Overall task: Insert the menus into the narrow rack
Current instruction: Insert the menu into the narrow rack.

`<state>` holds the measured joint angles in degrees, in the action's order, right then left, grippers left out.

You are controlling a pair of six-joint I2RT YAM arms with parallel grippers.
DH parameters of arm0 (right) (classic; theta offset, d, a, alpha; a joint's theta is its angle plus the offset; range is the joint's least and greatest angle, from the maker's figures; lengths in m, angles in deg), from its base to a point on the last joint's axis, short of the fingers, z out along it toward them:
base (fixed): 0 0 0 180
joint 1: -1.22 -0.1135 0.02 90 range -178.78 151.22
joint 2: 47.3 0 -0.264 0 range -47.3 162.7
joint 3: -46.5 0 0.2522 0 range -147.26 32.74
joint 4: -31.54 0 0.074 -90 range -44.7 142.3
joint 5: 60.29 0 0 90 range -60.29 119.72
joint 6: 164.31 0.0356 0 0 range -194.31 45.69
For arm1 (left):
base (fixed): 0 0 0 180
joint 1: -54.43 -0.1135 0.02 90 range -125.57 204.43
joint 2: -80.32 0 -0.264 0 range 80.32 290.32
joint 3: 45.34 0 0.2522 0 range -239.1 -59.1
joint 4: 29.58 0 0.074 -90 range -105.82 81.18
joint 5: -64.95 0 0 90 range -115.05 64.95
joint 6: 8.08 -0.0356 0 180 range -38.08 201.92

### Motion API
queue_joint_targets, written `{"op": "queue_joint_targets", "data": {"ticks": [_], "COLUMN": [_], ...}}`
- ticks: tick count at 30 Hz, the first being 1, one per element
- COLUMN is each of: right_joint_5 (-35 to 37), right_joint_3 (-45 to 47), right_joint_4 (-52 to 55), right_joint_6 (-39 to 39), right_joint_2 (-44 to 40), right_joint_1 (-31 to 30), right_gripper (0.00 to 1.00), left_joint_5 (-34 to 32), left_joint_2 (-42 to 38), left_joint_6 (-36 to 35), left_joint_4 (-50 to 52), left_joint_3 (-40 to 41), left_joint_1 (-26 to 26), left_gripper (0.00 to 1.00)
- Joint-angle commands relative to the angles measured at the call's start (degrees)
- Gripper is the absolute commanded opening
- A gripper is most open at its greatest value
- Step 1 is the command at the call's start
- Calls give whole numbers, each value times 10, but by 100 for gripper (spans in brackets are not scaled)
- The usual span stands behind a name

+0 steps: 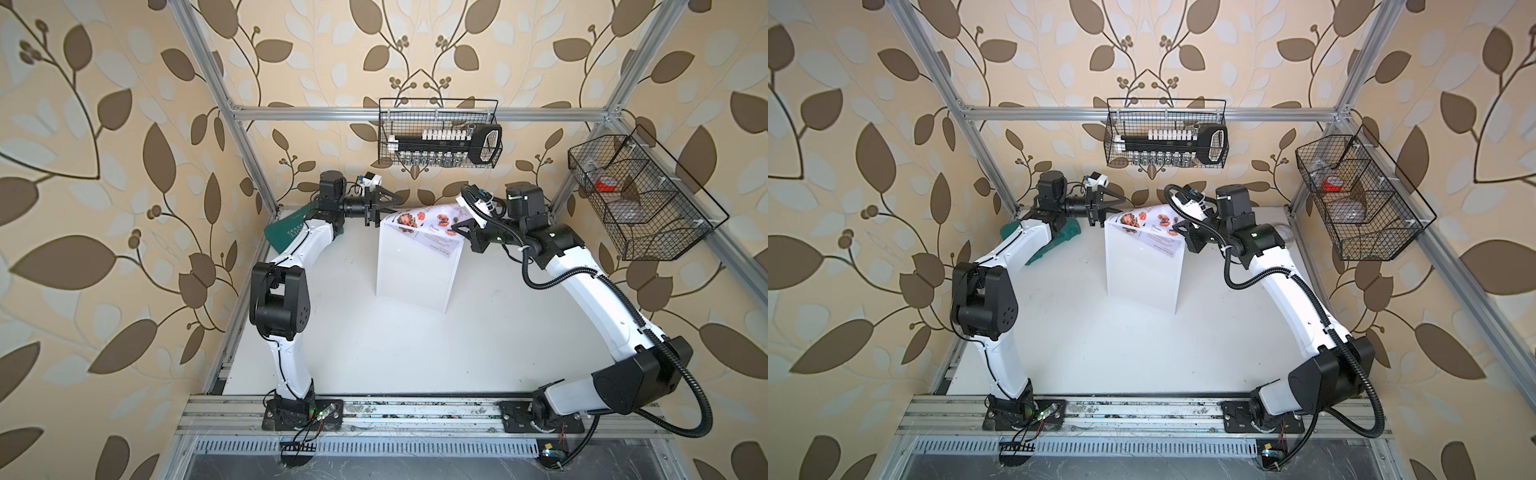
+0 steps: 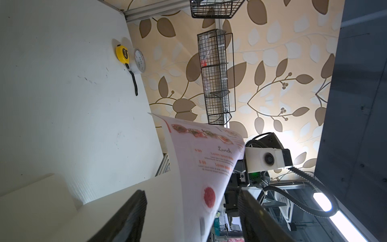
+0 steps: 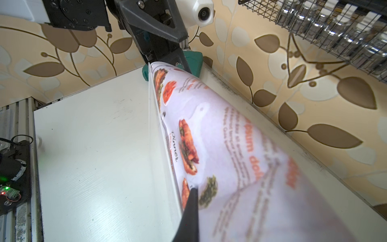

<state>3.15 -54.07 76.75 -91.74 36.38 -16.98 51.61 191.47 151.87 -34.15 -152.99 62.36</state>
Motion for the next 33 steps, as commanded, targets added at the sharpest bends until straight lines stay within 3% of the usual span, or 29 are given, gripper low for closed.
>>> {"op": "queue_joint_targets", "data": {"ticks": [1, 5, 9, 19, 25, 33], "right_joint_5": [-10, -9, -10, -22, -47, -63], "right_joint_3": [-13, -13, -15, -21, -22, -30], "right_joint_4": [7, 8, 6, -6, -30, -50], "right_joint_6": [-8, -9, -8, -12, 6, 17], "right_joint_2": [7, 8, 10, 13, 12, 14], "right_joint_1": [-7, -8, -9, -10, -10, -9], "right_gripper": [0, 0, 0, 3, 19, 49], "left_joint_5": [15, 4, 2, 7, 5, 8], "left_joint_2": [7, 15, 10, -31, -71, -89], "left_joint_6": [178, 259, 266, 92, -25, -47], "left_joint_4": [-238, -330, -342, -146, -15, -2], "left_joint_3": [0, -12, -9, 21, 38, 44], "left_joint_1": [4, 5, 4, -9, -10, -10], "left_gripper": [72, 71, 71, 71, 71, 69]}}
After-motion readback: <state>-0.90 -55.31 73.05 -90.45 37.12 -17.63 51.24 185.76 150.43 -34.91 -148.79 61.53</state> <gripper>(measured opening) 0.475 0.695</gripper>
